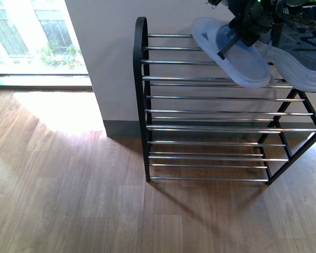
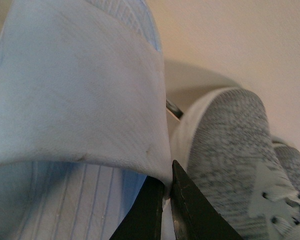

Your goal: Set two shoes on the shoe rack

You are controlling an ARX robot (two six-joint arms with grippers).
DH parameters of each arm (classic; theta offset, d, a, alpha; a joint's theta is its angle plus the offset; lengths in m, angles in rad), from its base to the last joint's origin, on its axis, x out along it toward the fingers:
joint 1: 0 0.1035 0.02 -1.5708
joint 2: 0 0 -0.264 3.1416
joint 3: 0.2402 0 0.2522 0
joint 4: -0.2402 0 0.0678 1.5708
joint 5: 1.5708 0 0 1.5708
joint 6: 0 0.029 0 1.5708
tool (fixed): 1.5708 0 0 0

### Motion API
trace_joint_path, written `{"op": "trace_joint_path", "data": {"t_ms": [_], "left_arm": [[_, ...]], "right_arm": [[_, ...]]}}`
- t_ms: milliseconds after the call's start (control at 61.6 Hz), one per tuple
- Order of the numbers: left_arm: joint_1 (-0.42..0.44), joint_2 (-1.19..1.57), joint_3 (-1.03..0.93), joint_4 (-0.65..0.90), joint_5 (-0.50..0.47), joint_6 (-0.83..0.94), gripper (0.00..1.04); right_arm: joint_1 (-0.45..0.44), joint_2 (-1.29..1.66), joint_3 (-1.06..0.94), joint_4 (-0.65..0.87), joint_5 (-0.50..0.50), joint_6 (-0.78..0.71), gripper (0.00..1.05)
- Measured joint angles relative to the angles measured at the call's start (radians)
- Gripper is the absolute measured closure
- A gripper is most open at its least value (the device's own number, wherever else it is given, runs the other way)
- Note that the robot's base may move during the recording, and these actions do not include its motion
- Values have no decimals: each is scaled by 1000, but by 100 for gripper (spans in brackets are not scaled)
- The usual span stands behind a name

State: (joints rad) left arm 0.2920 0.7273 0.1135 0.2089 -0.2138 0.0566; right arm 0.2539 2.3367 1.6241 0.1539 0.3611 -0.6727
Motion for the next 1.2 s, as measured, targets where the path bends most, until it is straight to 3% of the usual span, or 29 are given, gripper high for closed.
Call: {"op": "trace_joint_path", "data": {"t_ms": [162, 487, 844, 1120, 1201], "left_arm": [[0, 0, 0, 0, 0, 0, 103], [0, 0, 0, 0, 0, 0, 103], [0, 0, 0, 0, 0, 0, 103], [0, 0, 0, 0, 0, 0, 103], [0, 0, 0, 0, 0, 0, 103]], "right_arm": [[-54, 9, 28, -14, 34, -6, 103], [-42, 9, 28, -24, 15, 27, 103], [-31, -31, -3, -39, -29, 97, 52], [-21, -310, -183, -117, -126, 210, 11], [-22, -363, -189, -117, -127, 230, 9]]}}
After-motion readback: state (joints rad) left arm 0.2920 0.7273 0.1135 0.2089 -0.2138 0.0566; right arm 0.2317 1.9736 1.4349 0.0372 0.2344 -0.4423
